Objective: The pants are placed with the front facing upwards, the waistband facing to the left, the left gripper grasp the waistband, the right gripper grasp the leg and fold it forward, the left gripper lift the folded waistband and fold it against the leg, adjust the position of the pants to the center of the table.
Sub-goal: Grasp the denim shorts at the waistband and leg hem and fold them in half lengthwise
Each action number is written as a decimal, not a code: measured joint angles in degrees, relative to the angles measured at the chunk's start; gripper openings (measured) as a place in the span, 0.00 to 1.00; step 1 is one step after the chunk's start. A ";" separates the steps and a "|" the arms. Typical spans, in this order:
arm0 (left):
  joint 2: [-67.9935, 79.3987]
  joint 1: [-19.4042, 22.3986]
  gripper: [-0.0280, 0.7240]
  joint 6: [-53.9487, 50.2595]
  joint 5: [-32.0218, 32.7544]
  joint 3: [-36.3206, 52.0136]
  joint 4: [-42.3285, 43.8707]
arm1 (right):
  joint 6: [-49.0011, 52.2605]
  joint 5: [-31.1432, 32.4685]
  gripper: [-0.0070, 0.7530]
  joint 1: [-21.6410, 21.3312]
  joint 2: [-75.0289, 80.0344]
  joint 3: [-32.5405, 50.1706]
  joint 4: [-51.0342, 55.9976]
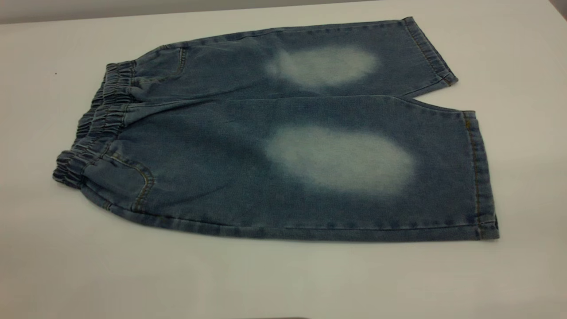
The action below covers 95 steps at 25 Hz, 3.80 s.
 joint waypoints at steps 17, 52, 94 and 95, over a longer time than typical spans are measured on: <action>0.00 0.00 0.77 0.00 0.00 0.00 0.00 | 0.00 0.00 0.65 0.00 0.00 0.00 0.00; 0.00 0.00 0.77 -0.57 0.00 0.00 0.00 | 0.31 -0.19 0.65 0.00 0.00 0.00 1.52; 95.63 0.00 0.77 -4.89 -48.08 -11.97 -12.83 | -13.78 -13.27 0.66 0.00 29.22 -13.19 17.61; 96.89 0.00 0.77 -4.89 -48.41 -12.17 -12.83 | -13.78 -13.27 0.66 0.00 29.22 -13.19 17.61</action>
